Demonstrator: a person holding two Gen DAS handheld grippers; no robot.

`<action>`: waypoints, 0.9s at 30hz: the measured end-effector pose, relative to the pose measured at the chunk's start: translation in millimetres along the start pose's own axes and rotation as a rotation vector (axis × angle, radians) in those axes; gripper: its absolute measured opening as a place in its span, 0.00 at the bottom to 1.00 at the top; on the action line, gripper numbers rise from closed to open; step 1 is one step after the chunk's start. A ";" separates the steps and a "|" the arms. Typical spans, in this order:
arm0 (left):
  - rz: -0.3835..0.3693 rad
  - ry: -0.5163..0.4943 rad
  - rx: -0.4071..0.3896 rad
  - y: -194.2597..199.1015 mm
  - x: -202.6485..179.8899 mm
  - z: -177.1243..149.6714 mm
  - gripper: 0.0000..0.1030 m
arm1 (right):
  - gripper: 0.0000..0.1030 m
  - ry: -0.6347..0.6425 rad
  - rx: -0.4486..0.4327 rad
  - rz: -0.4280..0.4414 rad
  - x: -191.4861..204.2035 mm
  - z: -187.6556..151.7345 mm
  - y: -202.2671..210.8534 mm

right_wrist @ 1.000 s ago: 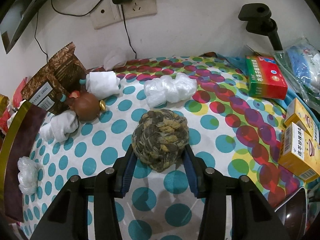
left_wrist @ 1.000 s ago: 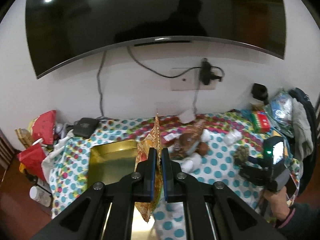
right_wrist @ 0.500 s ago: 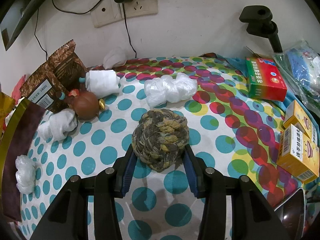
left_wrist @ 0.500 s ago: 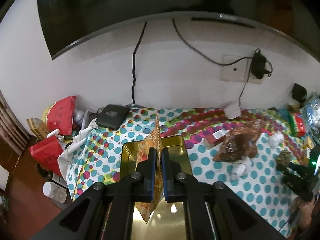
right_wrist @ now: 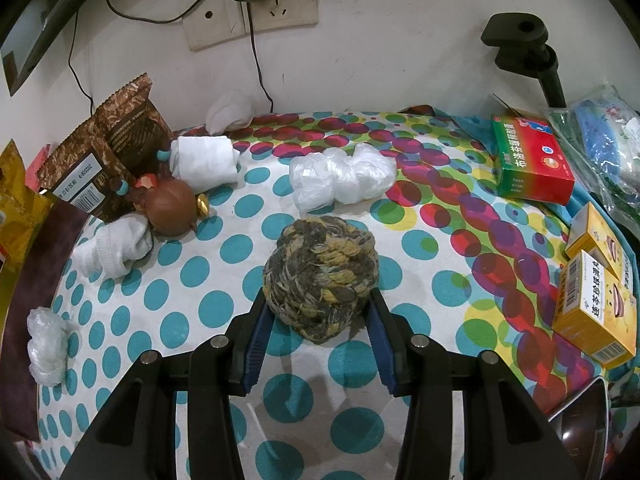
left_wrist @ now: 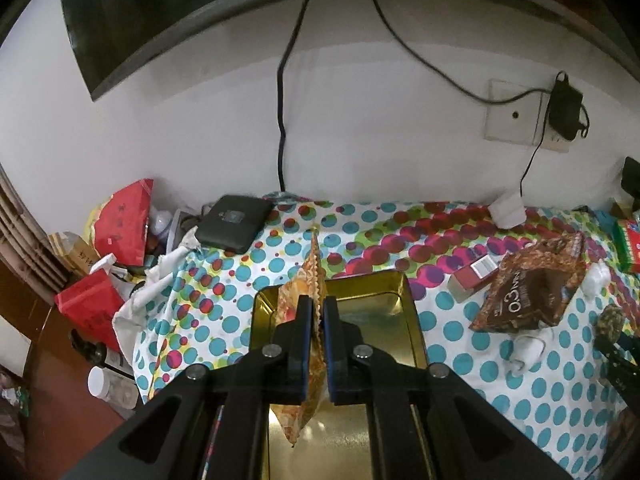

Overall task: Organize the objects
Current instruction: 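Carry the yellow snack bag with the left gripper over the gold tin tray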

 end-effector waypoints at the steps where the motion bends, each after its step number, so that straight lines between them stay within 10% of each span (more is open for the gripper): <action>1: 0.003 0.006 0.003 -2.8 0.4 0.0 0.05 | 0.42 0.001 0.000 -0.002 -0.3 0.0 0.1; 22: -0.023 0.036 0.045 -36.9 -22.0 1.3 0.09 | 0.42 0.003 0.001 -0.004 0.2 0.1 0.7; 27: -0.028 0.058 0.067 -44.5 -22.3 -1.8 0.28 | 0.42 0.004 0.001 -0.005 1.4 0.2 0.4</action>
Point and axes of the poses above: each gripper's, at about its wrist camera, not at the fingertips, and y roughly against the way its jaws point, x to its left, z to its top, the point moved 4 cm from there along -y, roughly the way its jaws point, and after that the axes turned 10 degrees about x, right-handed, at the moved point
